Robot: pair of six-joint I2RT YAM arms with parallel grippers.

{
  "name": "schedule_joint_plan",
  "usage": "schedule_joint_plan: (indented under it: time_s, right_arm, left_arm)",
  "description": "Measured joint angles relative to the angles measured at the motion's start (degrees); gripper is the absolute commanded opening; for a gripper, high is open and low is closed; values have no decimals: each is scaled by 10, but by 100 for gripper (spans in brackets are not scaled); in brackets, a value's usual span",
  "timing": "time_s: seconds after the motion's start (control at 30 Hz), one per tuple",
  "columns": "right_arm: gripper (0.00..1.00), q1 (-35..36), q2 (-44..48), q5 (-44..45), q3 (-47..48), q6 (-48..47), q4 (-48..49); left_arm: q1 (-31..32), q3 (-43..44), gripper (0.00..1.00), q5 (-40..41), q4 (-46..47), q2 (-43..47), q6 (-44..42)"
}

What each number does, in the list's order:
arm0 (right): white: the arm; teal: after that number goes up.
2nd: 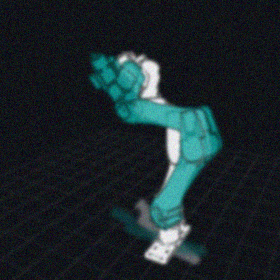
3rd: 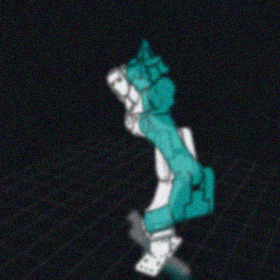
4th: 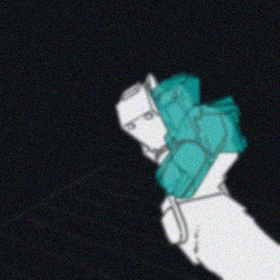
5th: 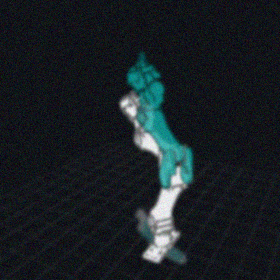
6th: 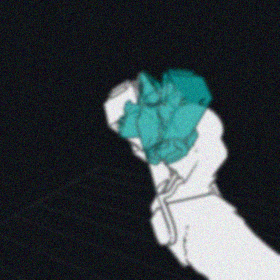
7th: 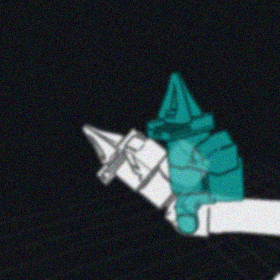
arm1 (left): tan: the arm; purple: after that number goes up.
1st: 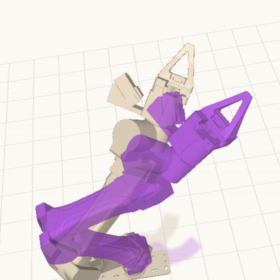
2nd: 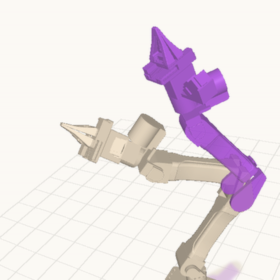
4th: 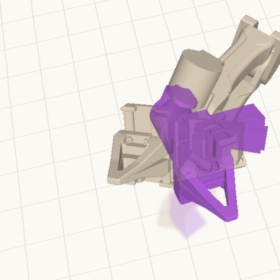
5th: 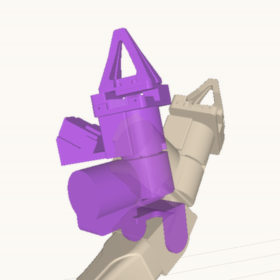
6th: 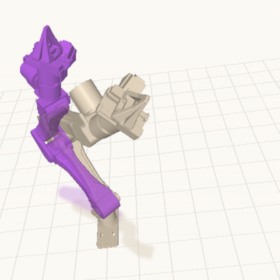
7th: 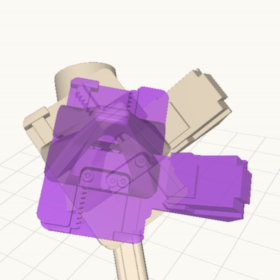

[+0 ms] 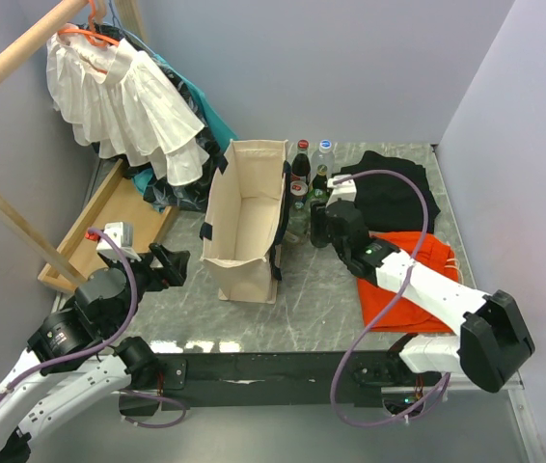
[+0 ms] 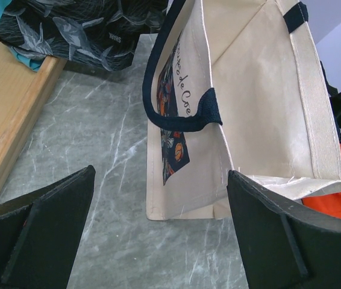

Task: Take the beverage out of the canvas bag
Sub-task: Place the drink at the center of the board.

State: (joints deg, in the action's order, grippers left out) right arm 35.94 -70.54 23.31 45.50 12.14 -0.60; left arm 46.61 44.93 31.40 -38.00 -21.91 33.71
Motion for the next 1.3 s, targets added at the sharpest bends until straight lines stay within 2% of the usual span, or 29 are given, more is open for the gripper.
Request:
schedule_joint_plan:
  time_s: [0.47,1.3]
  right_arm:
    - [0,0,-56,-1,-1,1,39]
    - [1,-6,-85,3,-29,20,100]
  left_arm:
    - [0,0,96,5,0,0,2]
    - [0,0,96,6,0,0,2]
